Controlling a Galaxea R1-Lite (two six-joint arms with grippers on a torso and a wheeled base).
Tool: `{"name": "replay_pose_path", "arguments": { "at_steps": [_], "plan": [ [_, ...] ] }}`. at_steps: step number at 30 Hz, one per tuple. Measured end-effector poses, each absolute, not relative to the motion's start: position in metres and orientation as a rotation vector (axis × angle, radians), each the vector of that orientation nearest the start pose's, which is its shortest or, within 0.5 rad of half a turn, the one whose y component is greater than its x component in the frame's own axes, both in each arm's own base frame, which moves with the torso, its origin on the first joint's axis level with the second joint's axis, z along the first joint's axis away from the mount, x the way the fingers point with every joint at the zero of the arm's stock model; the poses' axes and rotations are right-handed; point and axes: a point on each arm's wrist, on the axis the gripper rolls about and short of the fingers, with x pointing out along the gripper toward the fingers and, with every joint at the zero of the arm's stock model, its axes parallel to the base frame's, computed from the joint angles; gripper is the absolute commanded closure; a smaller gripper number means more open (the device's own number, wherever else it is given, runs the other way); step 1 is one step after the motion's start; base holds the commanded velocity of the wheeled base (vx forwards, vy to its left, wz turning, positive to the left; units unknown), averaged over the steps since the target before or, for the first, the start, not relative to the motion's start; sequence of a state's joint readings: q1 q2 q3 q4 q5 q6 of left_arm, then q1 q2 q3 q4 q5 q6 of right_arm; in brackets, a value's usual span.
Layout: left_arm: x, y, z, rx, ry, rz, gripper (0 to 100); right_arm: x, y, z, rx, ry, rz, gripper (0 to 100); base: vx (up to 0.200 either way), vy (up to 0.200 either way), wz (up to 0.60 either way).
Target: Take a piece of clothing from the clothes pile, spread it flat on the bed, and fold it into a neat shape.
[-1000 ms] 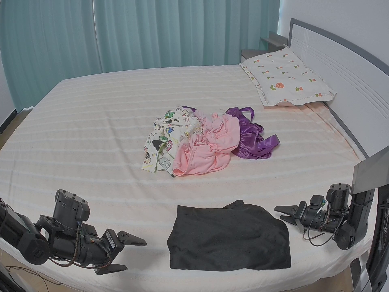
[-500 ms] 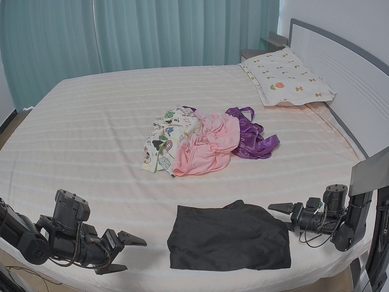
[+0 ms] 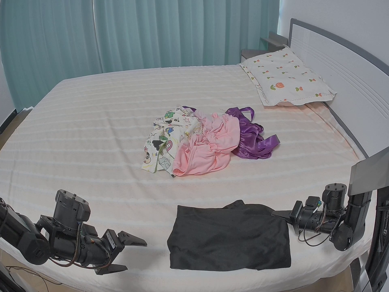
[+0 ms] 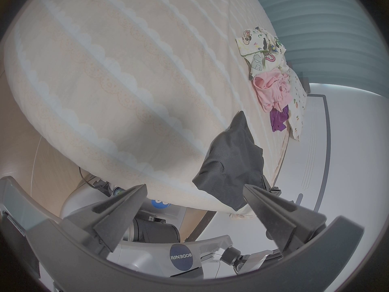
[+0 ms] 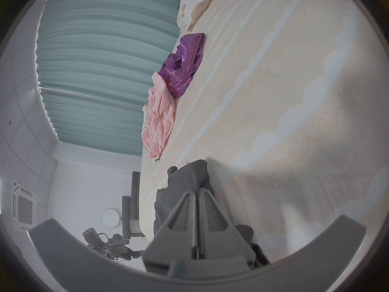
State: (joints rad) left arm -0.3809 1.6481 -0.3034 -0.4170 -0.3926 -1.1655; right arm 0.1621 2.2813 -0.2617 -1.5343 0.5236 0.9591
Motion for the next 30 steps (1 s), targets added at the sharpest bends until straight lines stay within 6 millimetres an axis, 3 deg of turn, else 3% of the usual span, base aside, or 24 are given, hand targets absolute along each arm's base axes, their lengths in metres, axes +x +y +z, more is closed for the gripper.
{"name": "replay_pose_path", "arguments": {
  "at_steps": [11, 12, 24, 30],
  "plan": [
    [0.179, -0.081, 0.065, -1.024, 1.251, -0.078, 0, 0.271, 0.058, -0.007, 0.930, 0.703, 0.326, 100, 0.000, 0.000, 0.00],
    [0.179, -0.081, 0.065, -1.024, 1.251, -0.078, 0, 0.271, 0.058, -0.006, 0.915, 0.700, 0.331, 0, 0.000, 0.000, 0.00],
    [0.179, -0.081, 0.065, -1.024, 1.250, -0.077, 0, 0.269, 0.054, -0.002, 0.832, 0.645, 0.296, 0, 0.000, 0.000, 0.00],
    [0.179, -0.082, 0.065, -1.020, 1.252, -0.081, 0, 0.250, 0.050, 0.003, 0.761, 0.668, 0.302, 0, -0.100, 0.000, 0.00]
  ]
}}
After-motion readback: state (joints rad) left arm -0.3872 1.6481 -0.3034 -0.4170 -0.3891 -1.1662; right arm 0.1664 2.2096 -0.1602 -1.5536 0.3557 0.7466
